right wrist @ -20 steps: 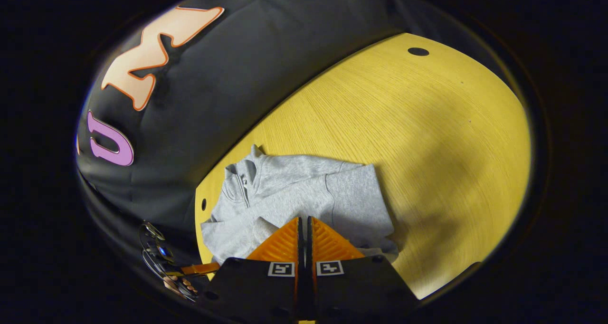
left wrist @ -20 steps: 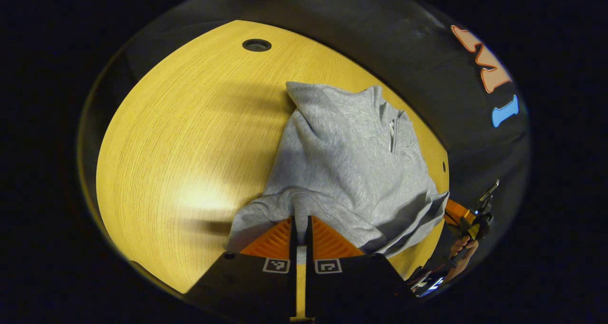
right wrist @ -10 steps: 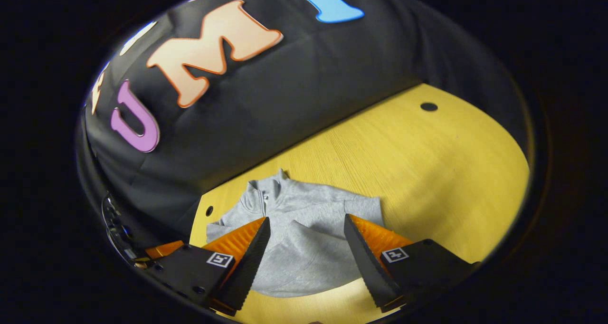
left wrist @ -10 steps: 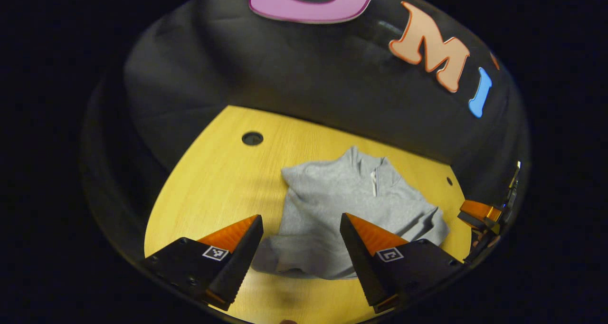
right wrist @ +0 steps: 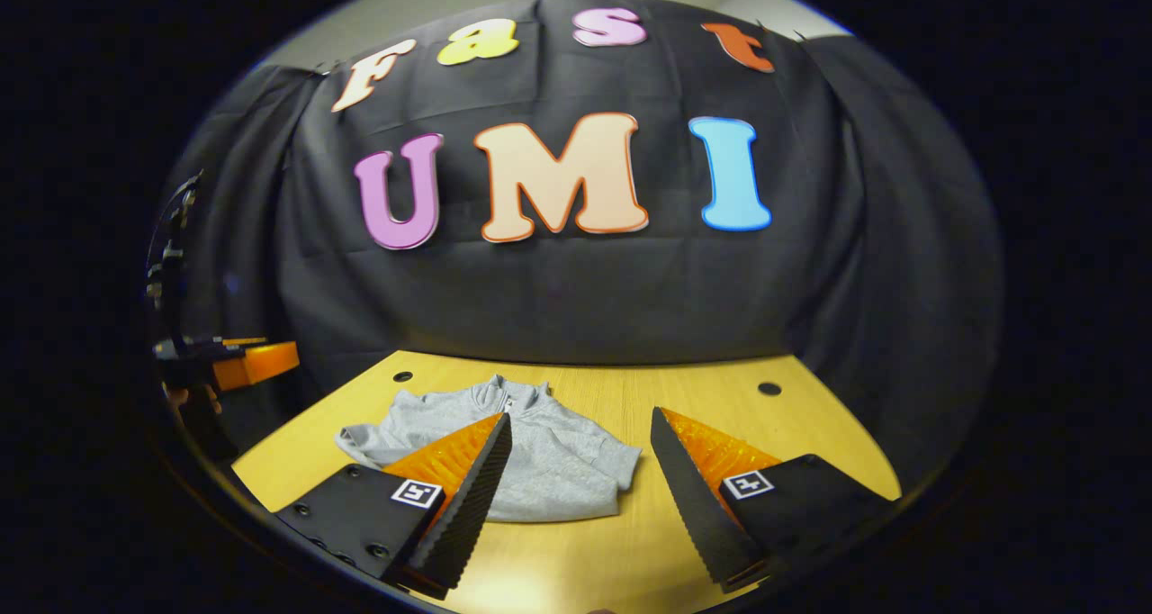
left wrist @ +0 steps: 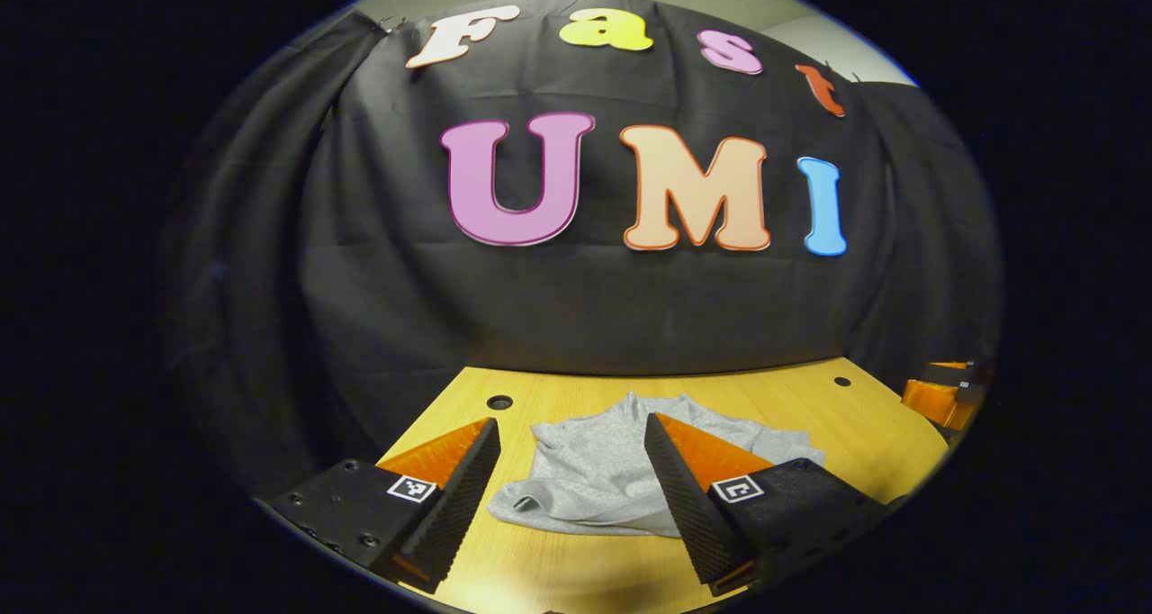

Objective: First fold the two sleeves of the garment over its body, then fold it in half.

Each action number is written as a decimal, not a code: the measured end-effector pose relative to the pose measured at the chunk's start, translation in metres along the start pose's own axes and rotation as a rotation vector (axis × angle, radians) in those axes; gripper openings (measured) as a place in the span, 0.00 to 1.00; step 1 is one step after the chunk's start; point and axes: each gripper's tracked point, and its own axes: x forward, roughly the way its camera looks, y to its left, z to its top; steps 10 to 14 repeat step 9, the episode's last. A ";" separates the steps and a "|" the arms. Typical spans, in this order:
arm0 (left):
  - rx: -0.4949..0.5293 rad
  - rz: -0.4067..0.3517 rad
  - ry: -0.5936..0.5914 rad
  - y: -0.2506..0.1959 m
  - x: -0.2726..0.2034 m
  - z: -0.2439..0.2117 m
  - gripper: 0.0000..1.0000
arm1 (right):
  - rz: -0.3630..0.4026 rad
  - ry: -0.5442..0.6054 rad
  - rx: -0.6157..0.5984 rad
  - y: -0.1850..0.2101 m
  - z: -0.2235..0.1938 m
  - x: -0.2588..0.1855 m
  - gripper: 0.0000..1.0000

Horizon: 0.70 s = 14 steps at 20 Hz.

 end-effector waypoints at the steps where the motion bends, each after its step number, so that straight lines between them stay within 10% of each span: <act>1: 0.011 -0.004 -0.011 -0.007 -0.010 0.001 0.94 | 0.020 -0.023 -0.028 0.008 0.002 -0.013 0.97; 14: 0.004 -0.078 -0.029 -0.045 -0.056 0.007 0.93 | 0.043 -0.111 0.026 0.054 0.018 -0.078 0.99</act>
